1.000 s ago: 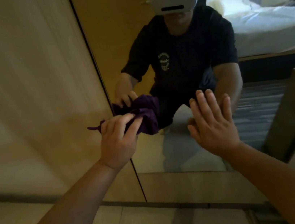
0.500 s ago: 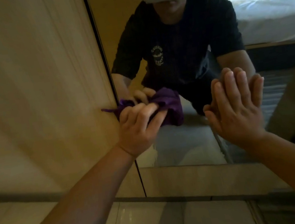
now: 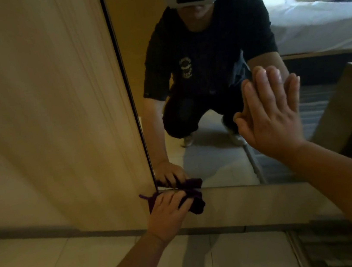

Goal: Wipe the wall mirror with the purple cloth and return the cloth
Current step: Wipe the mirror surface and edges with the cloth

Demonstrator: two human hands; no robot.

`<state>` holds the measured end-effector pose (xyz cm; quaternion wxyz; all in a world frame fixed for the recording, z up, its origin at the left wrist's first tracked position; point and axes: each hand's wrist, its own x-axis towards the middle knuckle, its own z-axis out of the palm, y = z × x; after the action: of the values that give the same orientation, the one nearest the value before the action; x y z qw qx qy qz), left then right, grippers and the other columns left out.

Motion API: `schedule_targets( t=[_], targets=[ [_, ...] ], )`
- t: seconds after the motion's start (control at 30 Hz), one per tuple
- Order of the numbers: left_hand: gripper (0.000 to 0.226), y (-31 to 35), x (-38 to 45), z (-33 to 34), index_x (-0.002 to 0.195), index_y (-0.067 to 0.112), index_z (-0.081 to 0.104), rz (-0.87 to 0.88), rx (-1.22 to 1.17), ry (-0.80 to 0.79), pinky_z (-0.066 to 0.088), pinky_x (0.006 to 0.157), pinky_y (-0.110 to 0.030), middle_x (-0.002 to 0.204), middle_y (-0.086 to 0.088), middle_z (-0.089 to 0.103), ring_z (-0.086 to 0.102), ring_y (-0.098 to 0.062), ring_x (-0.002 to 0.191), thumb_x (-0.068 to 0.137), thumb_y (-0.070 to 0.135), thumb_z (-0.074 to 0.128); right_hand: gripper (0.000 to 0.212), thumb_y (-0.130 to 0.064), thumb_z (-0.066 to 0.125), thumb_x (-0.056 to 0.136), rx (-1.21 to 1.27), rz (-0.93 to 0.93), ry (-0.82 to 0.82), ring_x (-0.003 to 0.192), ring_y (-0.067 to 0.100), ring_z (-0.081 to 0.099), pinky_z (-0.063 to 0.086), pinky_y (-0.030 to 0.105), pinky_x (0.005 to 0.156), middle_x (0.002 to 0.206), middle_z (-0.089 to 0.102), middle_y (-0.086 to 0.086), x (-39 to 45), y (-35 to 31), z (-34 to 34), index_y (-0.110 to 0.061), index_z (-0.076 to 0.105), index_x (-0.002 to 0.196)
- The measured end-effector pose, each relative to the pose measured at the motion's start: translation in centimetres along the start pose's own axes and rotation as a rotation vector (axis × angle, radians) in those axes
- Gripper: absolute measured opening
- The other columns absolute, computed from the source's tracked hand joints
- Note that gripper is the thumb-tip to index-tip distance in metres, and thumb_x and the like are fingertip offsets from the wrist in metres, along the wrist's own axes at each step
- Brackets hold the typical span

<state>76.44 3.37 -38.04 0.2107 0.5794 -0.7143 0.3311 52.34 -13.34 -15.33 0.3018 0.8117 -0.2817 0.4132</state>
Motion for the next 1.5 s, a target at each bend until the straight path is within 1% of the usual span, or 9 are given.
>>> schedule_targets(
  t=[0.13, 0.27, 0.4, 0.5, 0.7, 0.93, 1.23, 1.33, 1.5],
  targets=[
    [0.037, 0.7, 2.6, -3.9, 0.122, 0.023, 0.059, 0.011, -0.032, 0.042, 0.042, 0.085, -0.041, 0.118, -0.003, 0.057, 0.058, -0.027, 0.098, 0.088, 0.01, 0.054, 0.066, -0.035, 0.042, 0.101, 0.019, -0.026, -0.091, 0.153, 0.026, -0.007, -0.005, 0.052, 0.122, 0.165, 0.007, 0.014, -0.1, 0.4, -1.5, -0.013, 0.016, 0.158],
    [0.023, 0.4, 11.9, -9.5, 0.119, 0.02, 0.059, 0.053, -0.037, 0.317, 0.046, 0.082, -0.044, 0.118, -0.006, 0.056, 0.057, -0.029, 0.101, 0.097, 0.013, 0.062, 0.063, -0.03, 0.045, 0.098, 0.143, -0.044, -0.135, 0.153, 0.026, -0.001, 0.0, 0.05, 0.123, 0.165, 0.011, 0.013, -0.1, 1.1, -3.7, -0.008, 0.028, 0.155],
    [0.03, -1.0, 23.3, -15.0, 0.123, 0.023, 0.059, 0.085, 0.026, 0.608, 0.045, 0.084, -0.044, 0.12, -0.002, 0.052, 0.056, -0.028, 0.103, 0.095, 0.019, 0.07, 0.058, -0.025, 0.045, 0.098, 0.235, 0.059, -0.073, 0.153, 0.033, 0.006, -0.002, 0.051, 0.123, 0.163, 0.014, 0.015, -0.9, 3.5, -5.3, -0.008, 0.034, 0.152],
    [0.027, -1.0, 28.5, -16.7, 0.118, 0.024, 0.067, 0.091, 0.058, 0.687, 0.046, 0.084, -0.042, 0.116, -0.003, 0.062, 0.059, -0.026, 0.101, 0.092, 0.024, 0.076, 0.058, -0.02, 0.045, 0.099, 0.182, 0.106, -0.086, 0.153, 0.033, 0.002, -0.003, 0.053, 0.122, 0.164, 0.01, 0.015, -1.8, 5.8, -5.8, -0.009, 0.031, 0.153],
    [0.03, 0.4, 26.1, -10.6, 0.12, 0.026, 0.071, 0.065, 0.155, 0.594, 0.045, 0.082, -0.04, 0.121, -0.001, 0.056, 0.061, -0.025, 0.1, 0.091, 0.018, 0.074, 0.059, -0.024, 0.04, 0.102, 0.058, 0.122, -0.197, 0.153, 0.031, -0.009, -0.003, 0.059, 0.121, 0.166, -0.001, 0.012, -3.2, 7.9, -4.8, -0.011, 0.022, 0.156],
    [0.022, 3.8, 17.8, -2.8, 0.114, 0.029, 0.071, 0.113, 0.126, 0.489, 0.041, 0.083, -0.039, 0.12, 0.001, 0.057, 0.058, -0.022, 0.098, 0.092, 0.024, 0.072, 0.055, -0.018, 0.043, 0.103, 0.099, 0.091, 0.015, 0.15, 0.036, 0.005, 0.005, 0.065, 0.118, 0.161, 0.014, 0.018, -3.7, 8.2, -2.1, -0.008, 0.028, 0.154],
    [0.046, 8.2, 4.3, 3.8, 0.12, 0.025, 0.057, 0.1, -0.025, -0.047, 0.036, 0.081, -0.038, 0.118, -0.001, 0.051, 0.051, -0.025, 0.096, 0.076, 0.015, 0.065, 0.057, -0.021, 0.05, 0.099, 0.079, 0.056, 0.121, 0.15, 0.026, 0.004, -0.001, 0.054, 0.12, 0.158, 0.022, 0.018, -3.5, 9.0, -1.3, -0.01, 0.034, 0.152],
    [0.043, 9.7, 5.9, 1.5, 0.124, 0.024, 0.058, 0.051, -0.097, -0.024, 0.035, 0.081, -0.037, 0.118, -0.001, 0.05, 0.053, -0.025, 0.097, 0.082, 0.014, 0.054, 0.053, -0.027, 0.04, 0.103, 0.064, 0.042, 0.077, 0.149, 0.028, 0.005, -0.003, 0.051, 0.121, 0.159, 0.023, 0.018, -3.3, 9.2, -2.0, -0.01, 0.034, 0.153],
    [0.035, 9.7, 14.6, -4.7, 0.122, 0.022, 0.058, 0.119, -0.164, 0.222, 0.042, 0.08, -0.039, 0.121, -0.003, 0.052, 0.055, -0.026, 0.1, 0.09, 0.013, 0.069, 0.054, -0.021, 0.044, 0.1, 0.12, -0.016, -0.027, 0.152, 0.03, 0.008, 0.001, 0.05, 0.123, 0.162, 0.022, 0.015, -3.3, 9.9, -3.9, -0.01, 0.034, 0.153]
  ],
)
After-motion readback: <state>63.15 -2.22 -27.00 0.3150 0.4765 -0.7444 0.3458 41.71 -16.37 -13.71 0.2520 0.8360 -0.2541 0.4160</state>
